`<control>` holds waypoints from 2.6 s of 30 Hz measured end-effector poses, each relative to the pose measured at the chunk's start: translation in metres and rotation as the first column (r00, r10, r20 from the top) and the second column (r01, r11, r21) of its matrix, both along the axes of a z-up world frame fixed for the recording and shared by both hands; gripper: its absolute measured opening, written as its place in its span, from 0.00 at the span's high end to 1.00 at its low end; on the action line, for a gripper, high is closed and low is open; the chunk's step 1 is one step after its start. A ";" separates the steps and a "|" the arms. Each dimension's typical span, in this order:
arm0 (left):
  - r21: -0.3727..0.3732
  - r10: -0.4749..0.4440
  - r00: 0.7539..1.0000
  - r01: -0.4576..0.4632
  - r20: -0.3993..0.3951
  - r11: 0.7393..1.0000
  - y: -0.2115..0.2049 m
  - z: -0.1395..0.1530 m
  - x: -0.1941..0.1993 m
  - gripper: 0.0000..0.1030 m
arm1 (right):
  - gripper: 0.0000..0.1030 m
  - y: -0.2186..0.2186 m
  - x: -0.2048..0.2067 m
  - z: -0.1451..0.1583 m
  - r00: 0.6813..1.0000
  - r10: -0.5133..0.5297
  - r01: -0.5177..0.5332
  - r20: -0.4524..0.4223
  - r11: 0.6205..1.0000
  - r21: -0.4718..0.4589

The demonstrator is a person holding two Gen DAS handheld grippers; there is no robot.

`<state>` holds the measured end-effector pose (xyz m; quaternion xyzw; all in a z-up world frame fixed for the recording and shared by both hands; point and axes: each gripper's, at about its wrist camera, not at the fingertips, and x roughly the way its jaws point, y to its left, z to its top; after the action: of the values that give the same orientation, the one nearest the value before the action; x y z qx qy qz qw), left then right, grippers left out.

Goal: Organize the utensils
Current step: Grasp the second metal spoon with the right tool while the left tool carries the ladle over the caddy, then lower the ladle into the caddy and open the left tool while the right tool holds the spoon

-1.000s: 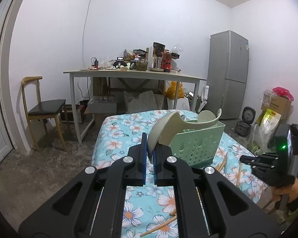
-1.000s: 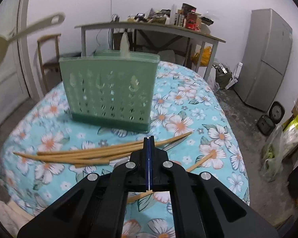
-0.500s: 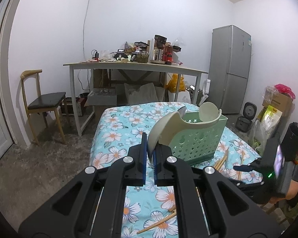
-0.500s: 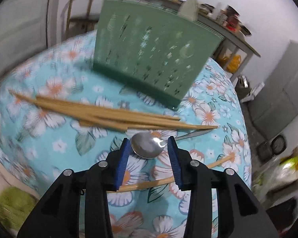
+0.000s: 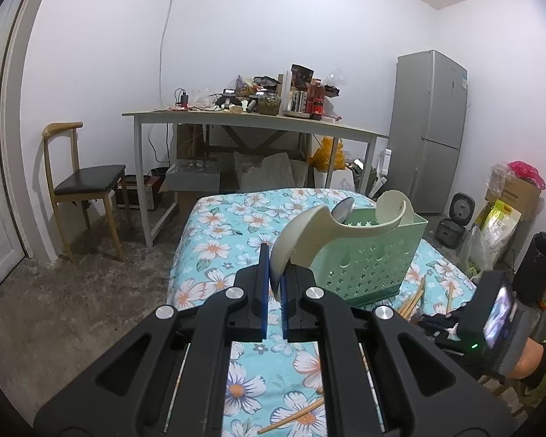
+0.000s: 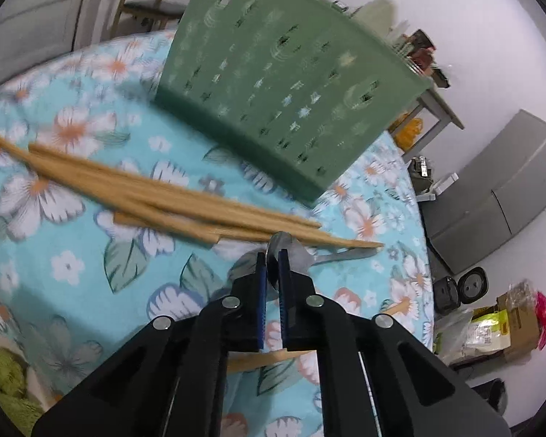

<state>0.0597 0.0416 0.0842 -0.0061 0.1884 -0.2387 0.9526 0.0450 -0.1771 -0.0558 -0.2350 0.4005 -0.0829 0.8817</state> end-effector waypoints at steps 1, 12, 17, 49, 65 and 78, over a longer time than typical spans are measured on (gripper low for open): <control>-0.001 0.002 1.000 -0.002 0.006 1.000 0.001 0.002 0.000 0.96 | 0.96 -0.001 -0.001 0.005 1.000 -0.006 0.006 0.013 1.000 0.013; 0.040 0.036 0.993 -0.041 0.114 0.998 0.000 0.030 -0.004 0.96 | 0.98 -0.038 -0.024 0.082 0.980 -0.087 0.039 0.182 0.966 0.255; 0.129 0.039 0.984 -0.062 0.174 0.990 -0.003 0.045 -0.005 0.96 | 0.98 -0.040 -0.029 0.092 0.973 -0.086 0.023 0.214 0.960 0.279; 0.626 -0.125 0.983 0.013 0.136 0.779 -0.084 0.046 0.049 0.96 | 0.98 -0.066 -0.033 0.081 0.966 -0.108 0.013 0.234 0.926 0.376; 0.683 -0.189 0.981 0.112 0.040 0.722 -0.122 0.043 0.084 0.92 | 0.98 -0.068 -0.031 0.076 0.965 -0.107 0.004 0.238 0.919 0.395; 0.312 -0.222 0.972 0.233 -0.070 0.921 -0.113 0.046 0.101 0.76 | 0.98 -0.072 -0.030 0.077 0.961 -0.137 0.028 0.241 0.912 0.410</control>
<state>0.1604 -0.0718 0.1302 0.1656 0.2397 -0.3140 0.9036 0.0150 -0.2489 0.0213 -0.0182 0.2975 -0.0669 0.9522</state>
